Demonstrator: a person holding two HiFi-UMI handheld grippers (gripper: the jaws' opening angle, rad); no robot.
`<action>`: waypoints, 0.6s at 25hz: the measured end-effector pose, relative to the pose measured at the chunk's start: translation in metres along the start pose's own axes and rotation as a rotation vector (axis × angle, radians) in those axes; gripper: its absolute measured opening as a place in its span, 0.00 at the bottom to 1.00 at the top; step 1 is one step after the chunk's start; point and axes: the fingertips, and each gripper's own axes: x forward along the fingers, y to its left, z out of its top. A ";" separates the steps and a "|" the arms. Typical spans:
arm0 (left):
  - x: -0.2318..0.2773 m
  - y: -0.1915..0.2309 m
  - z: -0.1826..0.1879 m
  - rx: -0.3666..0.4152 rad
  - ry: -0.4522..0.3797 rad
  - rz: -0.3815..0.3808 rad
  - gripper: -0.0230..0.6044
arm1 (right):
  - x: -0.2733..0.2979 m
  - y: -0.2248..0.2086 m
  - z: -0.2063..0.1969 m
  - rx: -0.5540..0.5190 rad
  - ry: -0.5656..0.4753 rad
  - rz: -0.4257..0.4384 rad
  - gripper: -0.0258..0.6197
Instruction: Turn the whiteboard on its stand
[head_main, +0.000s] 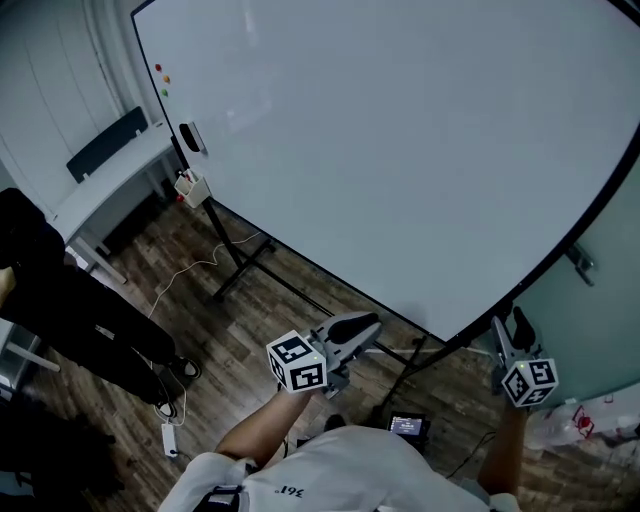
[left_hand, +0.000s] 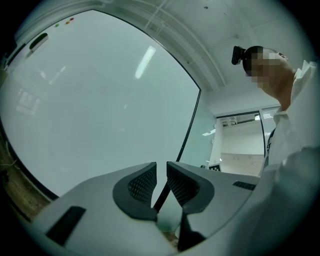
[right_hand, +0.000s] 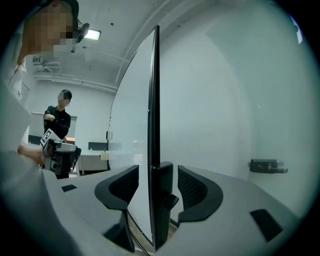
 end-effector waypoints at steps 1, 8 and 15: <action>-0.002 0.004 0.001 -0.004 0.000 -0.003 0.12 | -0.002 0.001 -0.002 0.011 -0.002 -0.022 0.42; -0.013 0.015 -0.008 -0.048 0.023 -0.044 0.12 | -0.040 0.012 -0.013 0.107 -0.044 -0.160 0.42; -0.011 0.020 -0.016 -0.091 0.047 -0.067 0.12 | -0.053 0.035 -0.022 0.160 -0.043 -0.171 0.27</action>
